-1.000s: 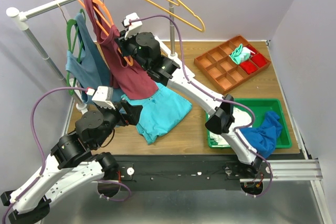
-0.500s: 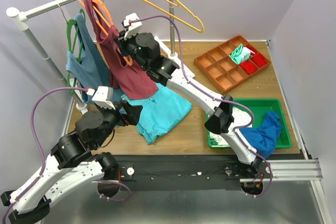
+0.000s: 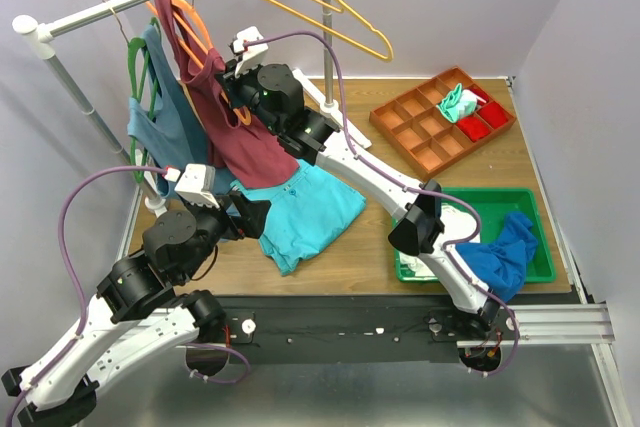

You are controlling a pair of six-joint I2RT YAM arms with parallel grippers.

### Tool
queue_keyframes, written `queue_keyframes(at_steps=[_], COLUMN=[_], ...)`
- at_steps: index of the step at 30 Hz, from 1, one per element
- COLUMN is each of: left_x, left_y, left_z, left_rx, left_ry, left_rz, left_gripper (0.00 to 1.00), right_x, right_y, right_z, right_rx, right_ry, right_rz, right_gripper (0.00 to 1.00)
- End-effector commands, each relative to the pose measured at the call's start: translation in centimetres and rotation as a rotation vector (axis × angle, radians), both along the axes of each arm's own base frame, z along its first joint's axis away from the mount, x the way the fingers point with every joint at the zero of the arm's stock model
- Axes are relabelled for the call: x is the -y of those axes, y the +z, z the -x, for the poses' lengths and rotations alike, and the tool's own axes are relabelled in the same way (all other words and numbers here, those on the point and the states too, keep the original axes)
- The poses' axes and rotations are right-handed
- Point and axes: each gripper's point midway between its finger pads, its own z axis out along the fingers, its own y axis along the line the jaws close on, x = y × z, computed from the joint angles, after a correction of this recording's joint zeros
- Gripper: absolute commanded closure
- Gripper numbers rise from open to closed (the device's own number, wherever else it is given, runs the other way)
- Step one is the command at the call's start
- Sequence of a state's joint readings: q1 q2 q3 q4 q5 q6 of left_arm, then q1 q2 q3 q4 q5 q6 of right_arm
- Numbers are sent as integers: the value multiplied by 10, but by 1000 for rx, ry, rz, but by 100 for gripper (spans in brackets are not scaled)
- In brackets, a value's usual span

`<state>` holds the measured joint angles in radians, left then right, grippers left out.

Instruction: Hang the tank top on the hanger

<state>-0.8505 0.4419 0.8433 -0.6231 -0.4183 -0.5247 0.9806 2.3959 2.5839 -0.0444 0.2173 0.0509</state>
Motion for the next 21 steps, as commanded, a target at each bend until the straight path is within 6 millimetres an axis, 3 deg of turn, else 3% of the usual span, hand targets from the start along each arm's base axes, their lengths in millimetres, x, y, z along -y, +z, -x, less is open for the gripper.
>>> queue_keyframes(at_steps=[1, 10, 21], left_x=[2, 2, -1], left_y=[1, 0, -2], left_z=[0, 0, -3], left_rx=[9, 6, 2], left_ry=[-17, -14, 6], left_rz=[4, 2, -5], left_gripper=[1, 1, 1], right_x=[-5, -4, 13], right_y=[32, 38, 64], right_z=[11, 19, 35], right_rx=[70, 69, 72], right_ry=[37, 50, 21], right_rz=[-81, -85, -110], right_gripper=[99, 87, 70])
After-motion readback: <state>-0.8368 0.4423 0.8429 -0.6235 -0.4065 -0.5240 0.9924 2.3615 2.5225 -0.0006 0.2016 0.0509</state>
